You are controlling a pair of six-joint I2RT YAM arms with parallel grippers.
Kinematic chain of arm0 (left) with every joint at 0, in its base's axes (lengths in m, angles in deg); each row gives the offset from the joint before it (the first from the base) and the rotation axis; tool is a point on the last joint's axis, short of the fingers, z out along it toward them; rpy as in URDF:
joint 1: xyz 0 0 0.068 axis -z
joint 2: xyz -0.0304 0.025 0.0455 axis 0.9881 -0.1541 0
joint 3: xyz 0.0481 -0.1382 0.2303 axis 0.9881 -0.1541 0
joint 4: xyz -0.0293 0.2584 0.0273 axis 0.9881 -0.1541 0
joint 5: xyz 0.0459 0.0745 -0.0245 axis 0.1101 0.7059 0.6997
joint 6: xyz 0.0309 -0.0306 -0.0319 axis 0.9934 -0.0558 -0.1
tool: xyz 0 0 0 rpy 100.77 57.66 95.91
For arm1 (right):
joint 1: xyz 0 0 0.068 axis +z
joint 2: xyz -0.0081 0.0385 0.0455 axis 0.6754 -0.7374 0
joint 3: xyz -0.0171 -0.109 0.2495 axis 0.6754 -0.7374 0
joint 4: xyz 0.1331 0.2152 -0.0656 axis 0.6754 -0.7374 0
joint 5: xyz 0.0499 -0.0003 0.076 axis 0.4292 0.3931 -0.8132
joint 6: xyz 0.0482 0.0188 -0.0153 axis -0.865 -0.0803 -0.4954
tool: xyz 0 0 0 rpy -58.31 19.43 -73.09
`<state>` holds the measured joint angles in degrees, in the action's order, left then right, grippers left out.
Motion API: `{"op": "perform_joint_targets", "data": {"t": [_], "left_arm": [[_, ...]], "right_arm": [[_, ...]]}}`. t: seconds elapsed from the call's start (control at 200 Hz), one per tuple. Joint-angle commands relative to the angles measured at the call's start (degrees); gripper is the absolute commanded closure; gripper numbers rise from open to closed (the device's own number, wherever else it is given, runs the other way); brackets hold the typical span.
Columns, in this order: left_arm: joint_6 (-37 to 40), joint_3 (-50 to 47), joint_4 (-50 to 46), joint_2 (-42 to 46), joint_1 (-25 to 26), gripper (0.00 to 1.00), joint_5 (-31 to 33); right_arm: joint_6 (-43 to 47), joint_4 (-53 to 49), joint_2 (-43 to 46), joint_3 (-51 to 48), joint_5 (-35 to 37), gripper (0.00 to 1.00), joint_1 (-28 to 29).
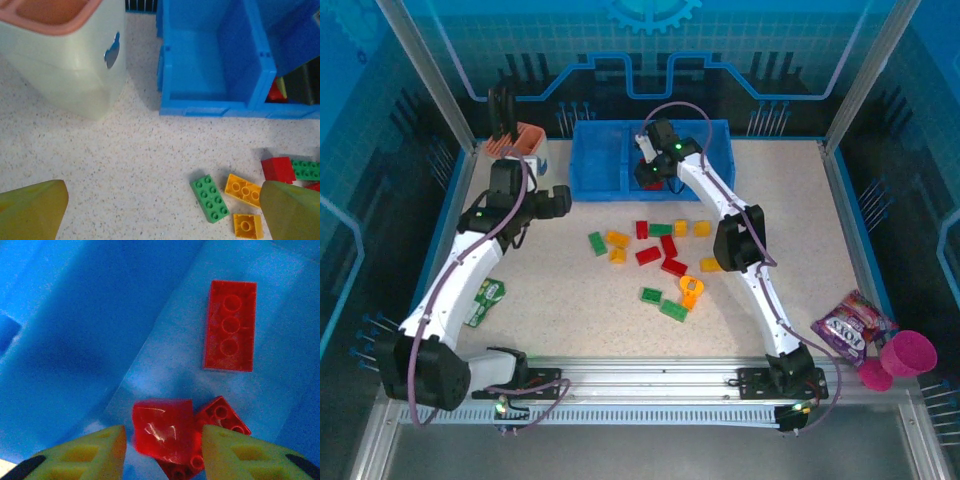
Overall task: Sort the legos into containers by color
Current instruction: Place the lego in the container.
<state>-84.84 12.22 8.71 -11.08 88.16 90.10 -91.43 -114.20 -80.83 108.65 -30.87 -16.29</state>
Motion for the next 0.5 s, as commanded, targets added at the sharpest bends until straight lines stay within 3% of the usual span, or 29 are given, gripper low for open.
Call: {"op": "perform_joint_targets", "data": {"t": [0.0, 0.305, 0.495], "left_arm": [[-2.9, 2.9, -3.0, -2.4, -0.2, 0.01, 0.6], [-11.2, 3.6, -7.6, -9.7, 0.6, 0.01, -2.5], [-20.3, -3.6, -2.3, -12.2, 3.3, 0.01, -6.3]], "right_arm": [[0.6, 0.8, 1.8, -0.3, -2.1, 0.51, 0.2], [2.3, 3.0, 9.6, -5.4, -4.8, 0.50, 1.8], [2.5, 9.6, 22.4, -21.2, -4.3, 0.48, 2.5]]}}
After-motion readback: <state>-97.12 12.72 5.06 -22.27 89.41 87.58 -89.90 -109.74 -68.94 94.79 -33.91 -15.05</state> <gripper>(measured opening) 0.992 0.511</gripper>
